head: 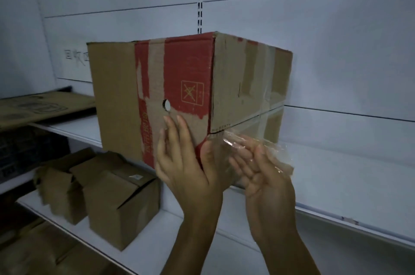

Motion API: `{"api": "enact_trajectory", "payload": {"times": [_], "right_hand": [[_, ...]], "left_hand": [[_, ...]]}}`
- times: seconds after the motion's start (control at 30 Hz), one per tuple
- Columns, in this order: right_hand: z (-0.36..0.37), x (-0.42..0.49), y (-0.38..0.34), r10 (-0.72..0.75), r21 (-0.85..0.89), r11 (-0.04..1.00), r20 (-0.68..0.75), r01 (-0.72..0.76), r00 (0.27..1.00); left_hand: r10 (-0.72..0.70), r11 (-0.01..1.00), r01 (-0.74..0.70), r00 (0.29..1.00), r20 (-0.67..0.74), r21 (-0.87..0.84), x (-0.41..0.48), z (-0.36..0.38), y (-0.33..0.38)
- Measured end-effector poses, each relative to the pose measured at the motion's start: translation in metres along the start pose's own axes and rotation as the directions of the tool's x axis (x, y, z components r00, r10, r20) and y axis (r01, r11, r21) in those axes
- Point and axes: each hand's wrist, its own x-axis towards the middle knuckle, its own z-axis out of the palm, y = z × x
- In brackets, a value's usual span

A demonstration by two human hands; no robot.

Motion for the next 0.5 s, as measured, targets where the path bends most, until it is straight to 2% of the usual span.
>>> {"api": "enact_trajectory", "payload": {"times": [0.07,0.17,0.27,0.4,0.5], "right_hand": [[0.0,-0.004,-0.004,0.152,0.177,0.971,0.062,-0.16,0.986],[-0.007,-0.007,-0.006,0.248,0.298,0.915,0.112,-0.271,0.962],[-0.018,-0.006,-0.014,0.271,0.266,0.921,0.086,-0.285,0.959],[-0.04,-0.007,-0.021,0.275,0.256,0.928,0.013,-0.269,0.961],[-0.052,-0.007,-0.024,0.248,0.267,0.933,0.008,-0.241,0.969]], "left_hand": [[0.049,0.996,-0.046,0.998,-0.034,0.082,0.001,-0.001,-0.001],[0.062,0.993,-0.057,0.997,-0.042,0.106,0.005,-0.004,-0.002],[0.091,0.989,-0.084,0.994,-0.058,0.123,0.007,-0.009,-0.003],[0.213,0.969,-0.2,0.974,-0.081,0.144,0.016,-0.024,-0.01],[0.225,0.963,-0.209,0.971,-0.077,0.171,0.025,-0.035,-0.024]]}}
